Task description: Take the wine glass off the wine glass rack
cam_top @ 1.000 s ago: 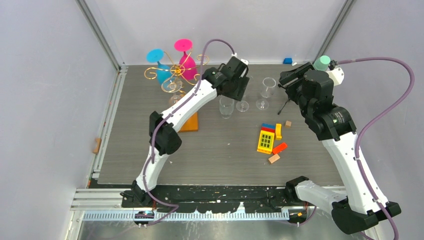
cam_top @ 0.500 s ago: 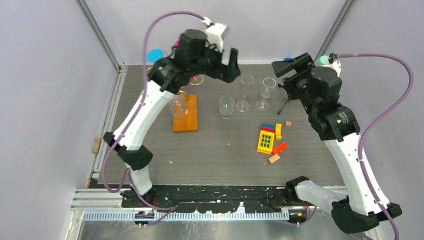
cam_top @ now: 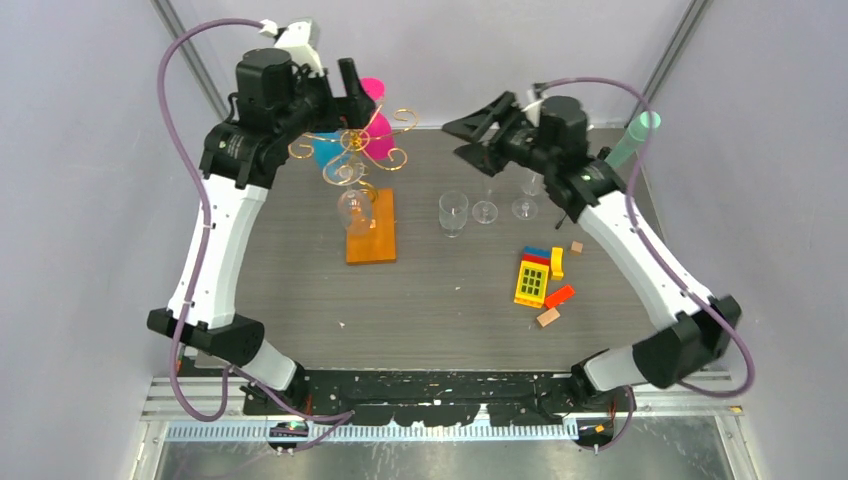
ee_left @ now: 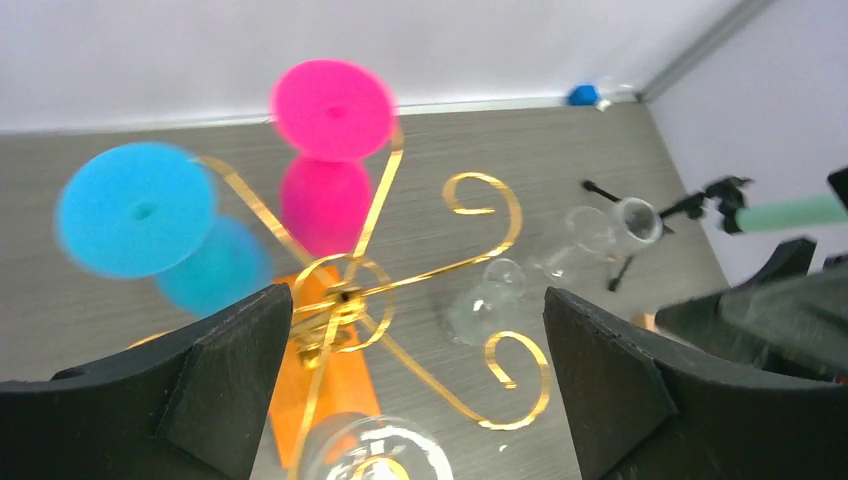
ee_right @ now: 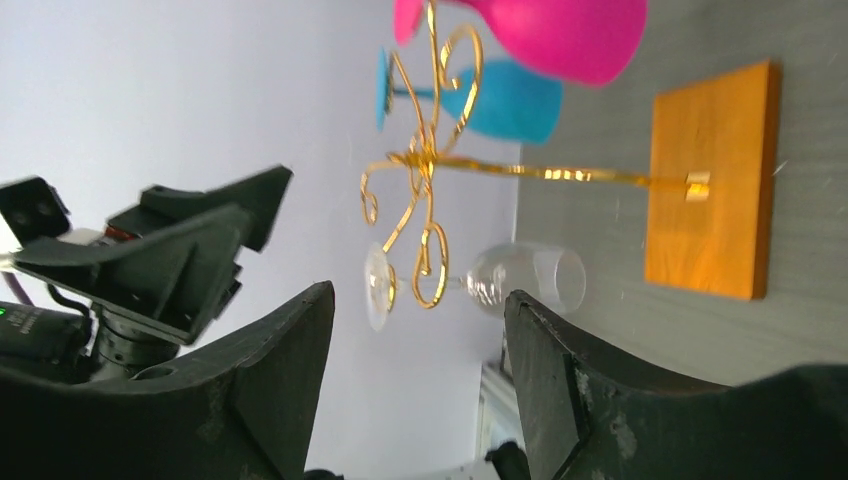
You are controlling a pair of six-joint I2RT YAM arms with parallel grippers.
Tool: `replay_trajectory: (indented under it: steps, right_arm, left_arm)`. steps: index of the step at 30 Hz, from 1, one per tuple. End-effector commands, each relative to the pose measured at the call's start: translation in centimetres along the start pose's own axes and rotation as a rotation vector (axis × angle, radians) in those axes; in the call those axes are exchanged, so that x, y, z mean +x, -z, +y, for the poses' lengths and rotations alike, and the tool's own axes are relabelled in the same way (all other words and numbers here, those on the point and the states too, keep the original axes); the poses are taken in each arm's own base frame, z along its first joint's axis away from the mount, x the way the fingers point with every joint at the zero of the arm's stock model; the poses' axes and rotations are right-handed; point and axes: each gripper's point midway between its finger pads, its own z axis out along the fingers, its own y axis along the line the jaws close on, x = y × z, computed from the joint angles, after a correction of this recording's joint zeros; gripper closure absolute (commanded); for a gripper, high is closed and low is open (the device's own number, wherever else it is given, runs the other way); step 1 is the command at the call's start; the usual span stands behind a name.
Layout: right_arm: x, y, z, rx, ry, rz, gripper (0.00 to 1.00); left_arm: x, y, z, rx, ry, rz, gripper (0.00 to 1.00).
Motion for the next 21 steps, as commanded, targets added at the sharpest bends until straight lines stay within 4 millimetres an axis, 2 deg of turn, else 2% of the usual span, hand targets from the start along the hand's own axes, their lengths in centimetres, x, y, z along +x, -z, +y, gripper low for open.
replay_trajectory:
  steps: [1,2,3,8,13,16,19,21]
  right_arm:
    - [5.1,-1.2,5.7,-0.14,0.004,0.173,0.32]
    - [5.5,-1.4,5.3,-0.087,0.015,0.176,0.32]
    - [6.3,-2.5,4.7,-0.042,0.035,0.167,0.33]
    - [8.4,-3.7,5.6,-0.006,0.027,0.166,0.37]
    - [9.9,-4.9,5.1,0.04,-0.053,0.181,0.41]
    - [11.3,-5.1,5.4,0.054,-0.083,0.191,0.41]
    - [12.4,-5.6,5.7,0.053,-0.081,0.203,0.4]
    - [12.9,-6.1,5.8,0.054,-0.088,0.207,0.4]
  left_arm:
    - [-2.8,3.0,4.0,-0.109,0.076,-0.131,0.0]
    - [-2.9,3.5,4.7,-0.127,0.086,-0.147,0.0]
    - [-3.0,3.8,5.4,-0.142,0.096,-0.16,0.0]
    - [-2.4,5.4,7.1,-0.182,0.113,-0.194,0.0]
    - [-2.0,6.8,8.7,-0.258,0.116,-0.201,0.02]
    - [-3.3,8.7,9.5,-0.318,0.103,-0.279,0.03]
    - [-4.9,10.3,9.5,-0.333,0.087,-0.371,0.03]
    - [-5.2,11.0,9.4,-0.335,0.084,-0.395,0.03]
